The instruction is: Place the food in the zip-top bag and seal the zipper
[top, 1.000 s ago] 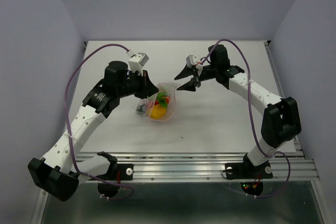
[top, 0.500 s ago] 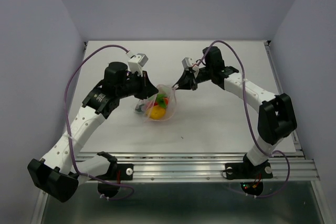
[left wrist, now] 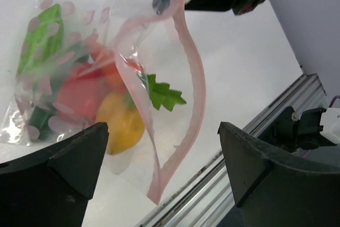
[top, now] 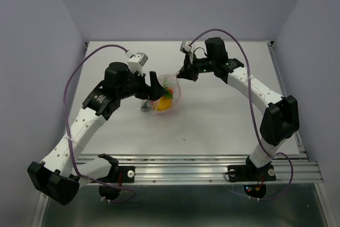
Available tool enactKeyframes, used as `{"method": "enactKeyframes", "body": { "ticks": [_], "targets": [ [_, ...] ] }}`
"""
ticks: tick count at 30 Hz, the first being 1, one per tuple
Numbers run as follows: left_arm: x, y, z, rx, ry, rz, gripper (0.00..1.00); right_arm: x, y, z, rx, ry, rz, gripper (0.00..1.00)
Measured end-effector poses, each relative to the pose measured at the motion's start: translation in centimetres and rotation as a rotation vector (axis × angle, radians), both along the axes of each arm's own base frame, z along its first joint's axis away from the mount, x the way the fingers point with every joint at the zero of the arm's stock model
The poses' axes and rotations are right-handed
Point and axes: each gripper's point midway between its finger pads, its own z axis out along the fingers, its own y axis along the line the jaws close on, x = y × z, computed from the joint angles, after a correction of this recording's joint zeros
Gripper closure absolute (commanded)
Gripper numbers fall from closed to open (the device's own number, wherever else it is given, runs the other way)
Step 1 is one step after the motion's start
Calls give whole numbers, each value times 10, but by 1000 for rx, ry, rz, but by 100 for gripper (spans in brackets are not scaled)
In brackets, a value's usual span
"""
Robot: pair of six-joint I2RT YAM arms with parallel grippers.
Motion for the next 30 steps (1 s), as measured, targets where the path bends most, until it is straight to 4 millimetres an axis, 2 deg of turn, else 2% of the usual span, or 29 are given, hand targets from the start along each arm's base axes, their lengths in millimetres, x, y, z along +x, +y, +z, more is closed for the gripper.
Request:
{"method": "enactKeyframes", "body": {
  "ticks": [2, 4, 7, 9, 13, 18, 24, 30],
  "targets": [
    [-1, -2, 4, -5, -5, -16, 1, 16, -6, 17, -38, 25, -109, 99],
    [2, -6, 15, -16, -26, -34, 1, 29, -12, 46, -55, 15, -208, 99],
    [9, -12, 34, -33, -73, -58, 1, 42, -23, 75, -73, -8, -326, 99],
    [14, -17, 46, -41, -105, -77, 1, 46, -31, 80, -95, -7, -382, 99],
    [32, -29, 68, -48, -172, -113, 1, 48, -48, 72, -169, 28, -473, 99],
    [60, -44, 78, -24, -242, -151, 1, 38, -53, 58, -219, 81, -467, 99],
    [81, -68, 72, 31, -347, -327, 1, 30, -51, 55, -223, 110, -438, 99],
    [77, -81, 65, 66, -469, -508, 1, 19, -45, 56, -207, 128, -367, 99]
  ]
}}
